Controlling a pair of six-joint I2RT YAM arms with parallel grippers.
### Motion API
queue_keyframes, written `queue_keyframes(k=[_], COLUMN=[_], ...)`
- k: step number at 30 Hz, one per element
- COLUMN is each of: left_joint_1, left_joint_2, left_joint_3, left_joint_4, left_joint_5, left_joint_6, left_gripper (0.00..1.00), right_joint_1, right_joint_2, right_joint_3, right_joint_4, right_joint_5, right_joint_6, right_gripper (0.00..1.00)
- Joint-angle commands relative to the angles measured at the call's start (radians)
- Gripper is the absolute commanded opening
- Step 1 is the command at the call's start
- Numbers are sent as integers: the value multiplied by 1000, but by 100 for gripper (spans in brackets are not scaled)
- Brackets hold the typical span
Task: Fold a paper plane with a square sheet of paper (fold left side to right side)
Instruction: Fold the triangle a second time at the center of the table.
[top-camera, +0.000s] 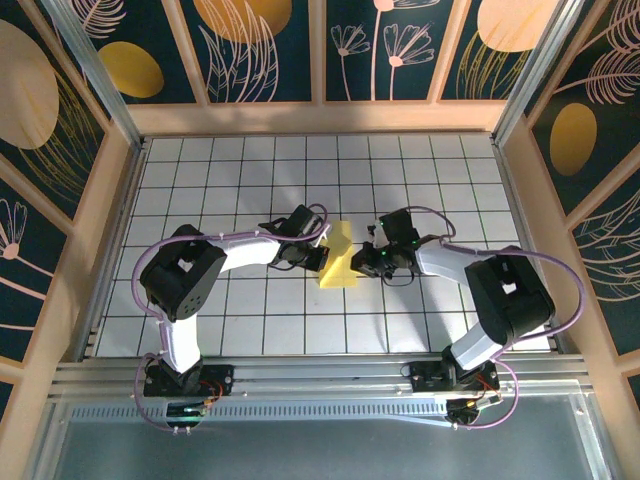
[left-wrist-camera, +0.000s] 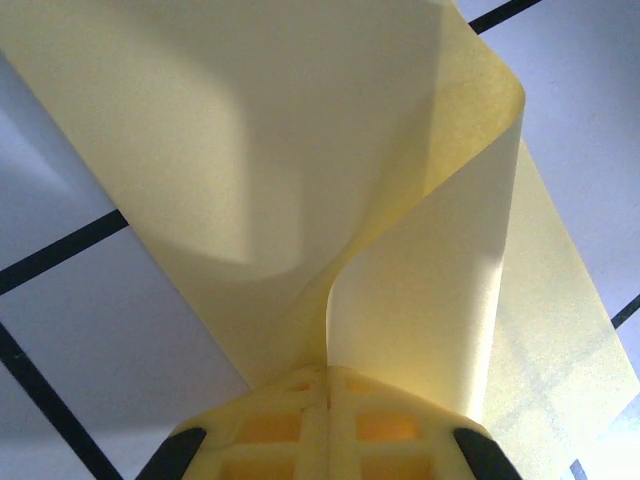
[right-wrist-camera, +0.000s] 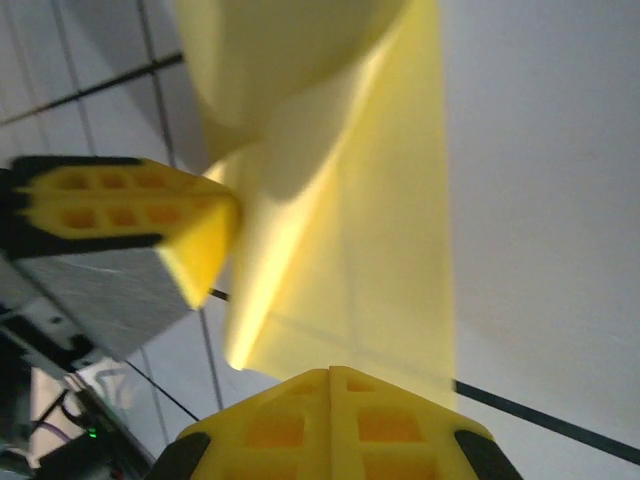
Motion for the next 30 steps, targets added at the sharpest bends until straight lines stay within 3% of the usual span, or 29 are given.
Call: queue_keyframes(k=[1, 16, 30], left_joint_1=[6, 6, 6], left_joint_2=[30, 42, 50], left_joint_3=[2, 9, 11], left_joint_4=[-15, -21, -24], left_joint_5=[0, 14, 10], left_joint_6=[11, 16, 19], left_gripper=[0, 0, 0], right_joint_1=[22, 61, 61], right_joint_2=[4, 179, 231], right_joint_3=[23, 116, 119], right_joint_4=[99, 195, 128], right_joint_5=[-30, -32, -3], right_joint_6=[61, 115, 84], right_gripper=[0, 0, 0])
